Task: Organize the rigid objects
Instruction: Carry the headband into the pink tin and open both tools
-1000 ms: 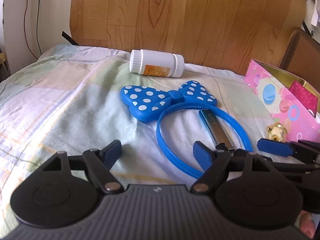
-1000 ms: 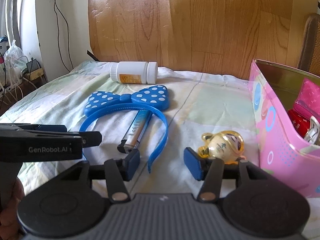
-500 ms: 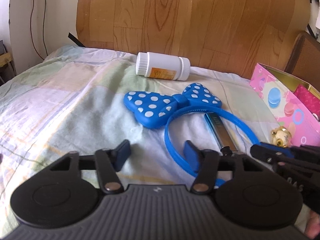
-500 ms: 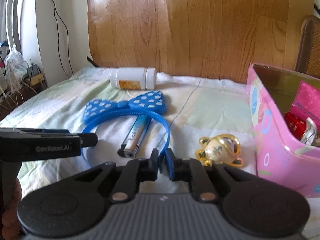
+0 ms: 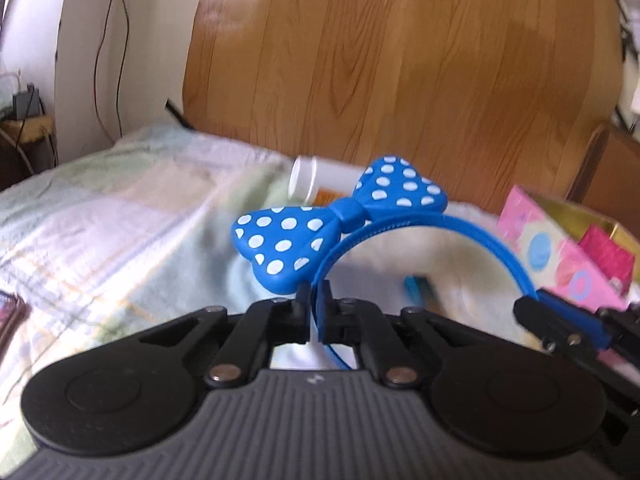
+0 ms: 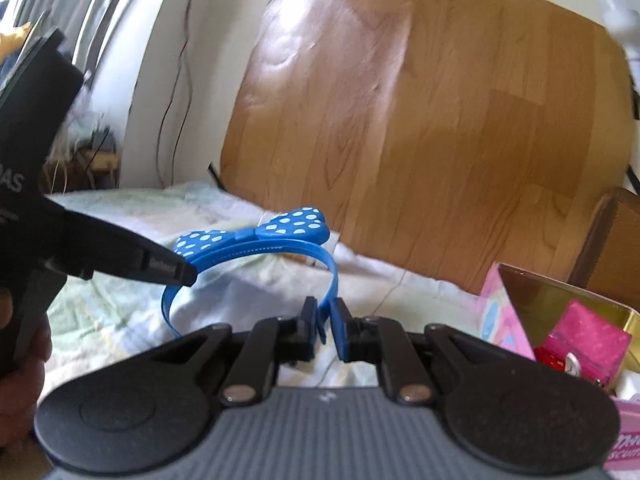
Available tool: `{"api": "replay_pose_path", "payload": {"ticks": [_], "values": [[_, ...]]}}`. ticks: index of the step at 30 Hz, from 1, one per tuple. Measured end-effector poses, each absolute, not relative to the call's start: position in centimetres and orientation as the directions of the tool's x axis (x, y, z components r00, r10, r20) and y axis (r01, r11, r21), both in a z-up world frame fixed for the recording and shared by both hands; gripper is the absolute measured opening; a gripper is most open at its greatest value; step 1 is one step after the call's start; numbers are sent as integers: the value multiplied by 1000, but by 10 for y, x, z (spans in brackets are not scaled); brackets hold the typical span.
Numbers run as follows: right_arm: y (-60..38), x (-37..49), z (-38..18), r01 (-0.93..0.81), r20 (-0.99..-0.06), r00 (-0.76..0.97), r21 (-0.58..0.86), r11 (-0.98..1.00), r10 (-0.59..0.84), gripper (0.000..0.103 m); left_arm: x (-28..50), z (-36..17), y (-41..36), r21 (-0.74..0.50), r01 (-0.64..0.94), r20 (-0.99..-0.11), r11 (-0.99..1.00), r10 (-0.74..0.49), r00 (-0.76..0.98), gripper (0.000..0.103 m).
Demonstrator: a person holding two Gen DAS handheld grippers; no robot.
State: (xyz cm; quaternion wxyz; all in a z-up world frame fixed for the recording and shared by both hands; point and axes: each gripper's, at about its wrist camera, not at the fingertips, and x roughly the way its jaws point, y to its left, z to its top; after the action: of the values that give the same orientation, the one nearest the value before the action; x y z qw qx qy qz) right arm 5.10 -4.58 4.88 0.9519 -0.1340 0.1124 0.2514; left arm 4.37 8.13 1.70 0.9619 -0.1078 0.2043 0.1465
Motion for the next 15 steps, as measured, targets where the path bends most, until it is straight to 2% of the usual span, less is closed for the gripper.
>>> {"api": "replay_pose_path", "payload": {"ticks": [7, 11, 15], "values": [[-76, 58, 67, -417, -161, 905, -160, 895, 393, 10, 65, 64, 44, -87, -246, -312, 965, 208, 927, 5], [-116, 76, 87, -314, -86, 949, -133, 940, 305, 10, 102, 92, 6, -80, -127, -274, 989, 101, 956, 5], [-163, 100, 94, -175, -45, 984, -133, 975, 171, 10, 143, 102, -56, -20, 7, -257, 1000, -11, 966, 5]]}}
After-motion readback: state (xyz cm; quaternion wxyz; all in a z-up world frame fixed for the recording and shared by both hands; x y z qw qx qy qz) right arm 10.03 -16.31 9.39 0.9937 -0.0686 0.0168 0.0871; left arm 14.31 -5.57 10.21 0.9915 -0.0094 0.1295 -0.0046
